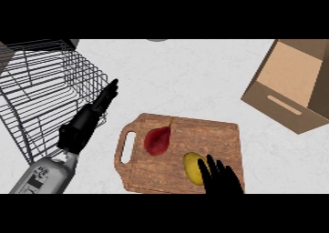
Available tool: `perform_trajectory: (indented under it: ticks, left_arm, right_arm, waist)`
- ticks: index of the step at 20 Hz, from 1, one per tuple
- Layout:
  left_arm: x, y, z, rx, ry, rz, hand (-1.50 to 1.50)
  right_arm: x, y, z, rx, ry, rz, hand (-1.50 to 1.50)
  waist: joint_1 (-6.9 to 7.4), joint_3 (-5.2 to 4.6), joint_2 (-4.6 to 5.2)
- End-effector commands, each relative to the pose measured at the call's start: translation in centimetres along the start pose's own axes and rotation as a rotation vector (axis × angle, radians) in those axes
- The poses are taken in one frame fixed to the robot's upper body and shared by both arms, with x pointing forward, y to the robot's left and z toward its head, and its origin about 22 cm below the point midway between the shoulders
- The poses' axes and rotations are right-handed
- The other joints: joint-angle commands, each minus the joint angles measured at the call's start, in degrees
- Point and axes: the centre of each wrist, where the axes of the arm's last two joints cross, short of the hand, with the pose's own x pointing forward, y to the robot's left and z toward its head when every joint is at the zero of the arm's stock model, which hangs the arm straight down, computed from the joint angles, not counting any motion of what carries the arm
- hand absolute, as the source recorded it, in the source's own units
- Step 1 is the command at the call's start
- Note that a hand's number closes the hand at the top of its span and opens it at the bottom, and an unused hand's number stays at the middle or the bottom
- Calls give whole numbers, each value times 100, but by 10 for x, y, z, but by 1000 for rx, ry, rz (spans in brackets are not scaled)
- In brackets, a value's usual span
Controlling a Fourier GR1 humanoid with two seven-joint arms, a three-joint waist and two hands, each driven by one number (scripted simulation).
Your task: Pick the lemon from the cutting board and place it in the cardboard box
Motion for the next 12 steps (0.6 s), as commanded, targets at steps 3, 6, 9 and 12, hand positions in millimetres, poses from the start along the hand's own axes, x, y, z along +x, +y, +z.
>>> perform_trajectory:
  ticks: [3,6,9,12]
  left_arm:
    - [2,-20,-5,5,3,-16,0]
    - [-4,-13,-10,6,39,-5,0]
    - [0,-6,-2,0,-14,-5,0]
    - [-2,-13,-1,-4,-3,-11,0]
  right_arm:
    - [17,30,-39,-15,112,50,-150]
    - [13,29,-38,10,121,48,-150]
    - [19,24,-53,37,128,39,-150]
    - [13,39,-61,54,150,73,-150]
  waist:
    - [-19,1,-2]
    - [-42,1,2]
    - [8,-1,6]
    - [23,0,8]
